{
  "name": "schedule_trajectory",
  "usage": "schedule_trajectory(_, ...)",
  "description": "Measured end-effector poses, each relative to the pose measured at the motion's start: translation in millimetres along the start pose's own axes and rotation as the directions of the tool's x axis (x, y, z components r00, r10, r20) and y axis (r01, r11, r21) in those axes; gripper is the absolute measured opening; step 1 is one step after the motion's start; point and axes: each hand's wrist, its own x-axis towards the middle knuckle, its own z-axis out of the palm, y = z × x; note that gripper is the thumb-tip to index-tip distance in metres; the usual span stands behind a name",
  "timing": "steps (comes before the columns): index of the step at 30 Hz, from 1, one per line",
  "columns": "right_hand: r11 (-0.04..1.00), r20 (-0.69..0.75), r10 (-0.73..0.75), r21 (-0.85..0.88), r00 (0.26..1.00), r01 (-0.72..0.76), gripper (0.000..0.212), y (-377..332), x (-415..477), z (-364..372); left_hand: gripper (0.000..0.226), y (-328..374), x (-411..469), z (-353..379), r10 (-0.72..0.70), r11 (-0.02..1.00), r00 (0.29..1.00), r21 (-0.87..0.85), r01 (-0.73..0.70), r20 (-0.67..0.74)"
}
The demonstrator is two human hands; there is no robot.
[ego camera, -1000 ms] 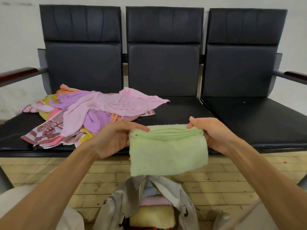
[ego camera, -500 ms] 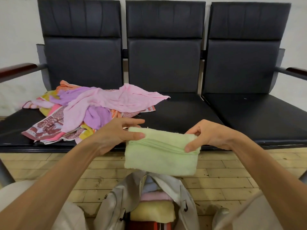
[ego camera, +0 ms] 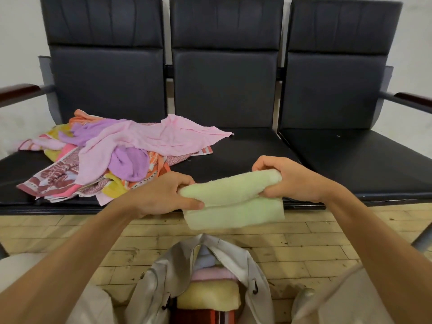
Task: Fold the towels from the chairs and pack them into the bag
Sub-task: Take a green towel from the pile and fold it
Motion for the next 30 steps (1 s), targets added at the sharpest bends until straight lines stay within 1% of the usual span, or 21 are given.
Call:
schedule_trajectory(2,0.999,0.037,0.040,0.034,0.999,-0.041,0.029,1.0,-2.0,-1.5,0.018,2.1,-1.0,2.4,0.048,0.999,0.998,0.009,-0.048,-0.045)
schedule_trajectory(5,0.995,0.078,0.077,0.062,0.994,-0.082,0.030,1.5,-2.3,-1.8,0.022,1.5,0.5,5.0,0.059,0.996,0.991,-0.054,-0.066,-0.124)
schedule_trajectory(8,0.970,0.114,0.104,0.209,0.988,-0.127,0.031,1.0,-2.6,-1.4,0.017,2.6,2.2,5.6,0.075,0.988,0.981,-0.118,-0.097,-0.179)
schedule_trajectory(9,0.958,0.106,0.097,0.259,0.990,-0.122,0.030,0.0,-3.4,-1.3,0.016,3.0,2.4,5.3,0.083,0.982,0.977,-0.153,-0.114,-0.196)
schedule_trajectory(11,0.954,0.007,0.044,0.297,0.999,-0.044,0.030,-3.2,-4.4,-2.1,0.016,4.4,2.1,4.5,0.114,0.959,0.965,-0.228,-0.169,-0.238)
schedule_trajectory(14,0.923,-0.189,-0.084,0.356,0.978,0.148,0.033,-5.0,-3.4,-2.0,0.024,8.1,0.6,3.4,0.158,0.916,0.938,-0.309,-0.255,-0.308)
schedule_trajectory(17,0.838,-0.258,-0.100,0.499,0.961,0.221,0.033,-7.0,-0.7,2.3,0.020,13.0,0.0,3.4,0.169,0.863,0.901,-0.381,-0.331,-0.400)
schedule_trajectory(19,0.796,-0.261,-0.084,0.562,0.962,0.223,0.031,-8.9,0.5,5.6,0.028,16.7,-0.3,3.1,0.142,0.797,0.882,-0.476,-0.372,-0.450)
schedule_trajectory(21,0.752,-0.240,-0.007,0.639,0.971,0.164,0.035,-10.2,1.8,7.5,0.035,18.2,-0.6,3.5,0.114,0.725,0.888,-0.574,-0.381,-0.446)
schedule_trajectory(23,0.712,-0.206,0.074,0.696,0.976,0.093,0.040,-9.9,3.5,7.3,0.037,19.3,-2.6,3.5,0.092,0.674,0.912,-0.650,-0.352,-0.399)
schedule_trajectory(24,0.690,-0.175,0.087,0.721,0.981,0.068,0.040,-9.7,4.7,7.0,0.037,18.8,-3.4,2.7,0.078,0.650,0.924,-0.684,-0.331,-0.374)
schedule_trajectory(27,0.569,-0.059,0.087,0.823,0.994,-0.001,0.028,-11.0,5.2,5.3,0.036,14.0,-2.8,-2.0,0.029,0.617,0.957,-0.748,-0.244,-0.288)
schedule_trajectory(28,0.553,-0.034,0.115,0.832,0.993,-0.036,0.027,-12.2,5.1,5.5,0.037,12.7,-3.0,-3.2,0.017,0.602,0.970,-0.772,-0.203,-0.242)
schedule_trajectory(29,0.576,-0.036,0.166,0.815,0.985,-0.067,0.029,-11.9,5.7,5.9,0.037,11.4,-3.5,-4.2,0.015,0.580,0.981,-0.797,-0.166,-0.193)
schedule_trajectory(30,0.620,-0.062,0.223,0.779,0.973,-0.092,0.029,-10.2,6.7,6.7,0.038,10.5,-3.7,-4.7,0.025,0.556,0.989,-0.821,-0.133,-0.143)
